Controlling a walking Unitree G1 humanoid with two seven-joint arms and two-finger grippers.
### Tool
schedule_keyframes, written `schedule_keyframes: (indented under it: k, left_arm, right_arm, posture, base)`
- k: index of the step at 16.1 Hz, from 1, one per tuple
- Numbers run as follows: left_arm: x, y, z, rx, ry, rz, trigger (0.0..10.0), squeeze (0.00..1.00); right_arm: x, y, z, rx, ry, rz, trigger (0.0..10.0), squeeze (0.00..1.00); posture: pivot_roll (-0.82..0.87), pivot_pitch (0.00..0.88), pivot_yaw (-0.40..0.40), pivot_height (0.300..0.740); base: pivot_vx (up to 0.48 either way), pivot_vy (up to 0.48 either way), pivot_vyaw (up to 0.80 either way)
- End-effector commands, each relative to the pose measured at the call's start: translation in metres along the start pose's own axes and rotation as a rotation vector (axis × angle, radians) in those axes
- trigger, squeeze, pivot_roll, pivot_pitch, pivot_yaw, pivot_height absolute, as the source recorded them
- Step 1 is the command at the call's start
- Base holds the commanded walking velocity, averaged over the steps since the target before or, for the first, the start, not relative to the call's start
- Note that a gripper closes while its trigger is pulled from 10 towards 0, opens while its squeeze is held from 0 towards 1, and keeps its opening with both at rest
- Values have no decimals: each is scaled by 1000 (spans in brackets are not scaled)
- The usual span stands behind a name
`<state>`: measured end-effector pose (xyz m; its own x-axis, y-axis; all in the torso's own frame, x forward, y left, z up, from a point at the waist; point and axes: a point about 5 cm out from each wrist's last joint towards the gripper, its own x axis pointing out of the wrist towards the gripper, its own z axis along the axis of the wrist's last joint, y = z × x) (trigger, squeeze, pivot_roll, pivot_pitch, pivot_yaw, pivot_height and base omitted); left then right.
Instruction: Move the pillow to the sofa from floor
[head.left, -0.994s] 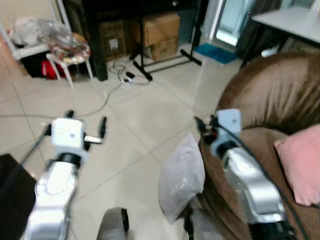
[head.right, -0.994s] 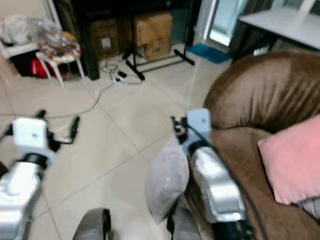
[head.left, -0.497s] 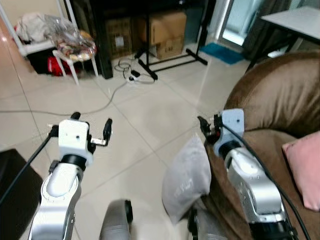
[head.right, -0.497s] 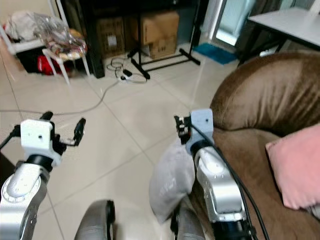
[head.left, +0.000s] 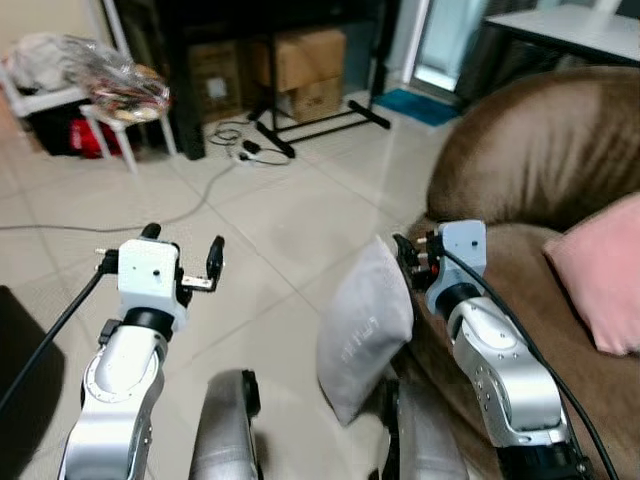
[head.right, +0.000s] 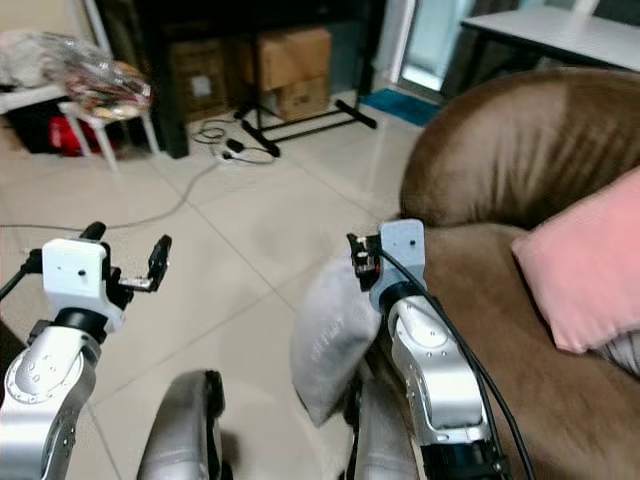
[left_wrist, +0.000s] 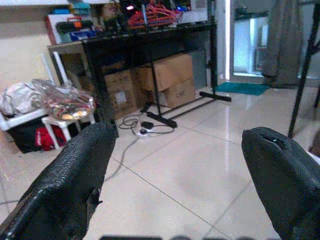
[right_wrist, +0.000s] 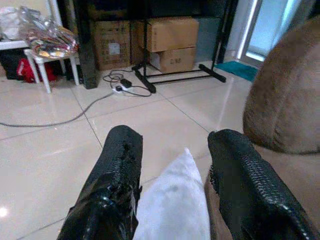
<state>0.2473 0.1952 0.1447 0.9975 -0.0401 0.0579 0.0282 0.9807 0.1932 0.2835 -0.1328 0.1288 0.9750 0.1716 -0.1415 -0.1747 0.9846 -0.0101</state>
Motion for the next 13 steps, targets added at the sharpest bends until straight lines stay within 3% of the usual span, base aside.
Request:
schedule_keyframes:
  k: [1, 5, 13]
  left_arm:
    - [1, 0, 0, 3, 3, 5, 10000, 267]
    - [1, 0, 1, -1, -9, -4, 10000, 286]
    - [-1, -1, 1, -5, -6, -7, 10000, 278]
  right_arm:
    - [3, -3, 3, -5, -2, -5, 10000, 0]
    - [3, -2, 2, -6, 0, -1, 10000, 0]
    - [3, -1, 1, -26, 12, 12, 10000, 0]
  posture:
    - [-43, 0, -20, 491]
    - [-40, 0, -23, 491]
    - [-39, 0, -25, 491]
  base:
    - [0, 0, 0]
    - [0, 0, 0]
    - [242, 0, 0]
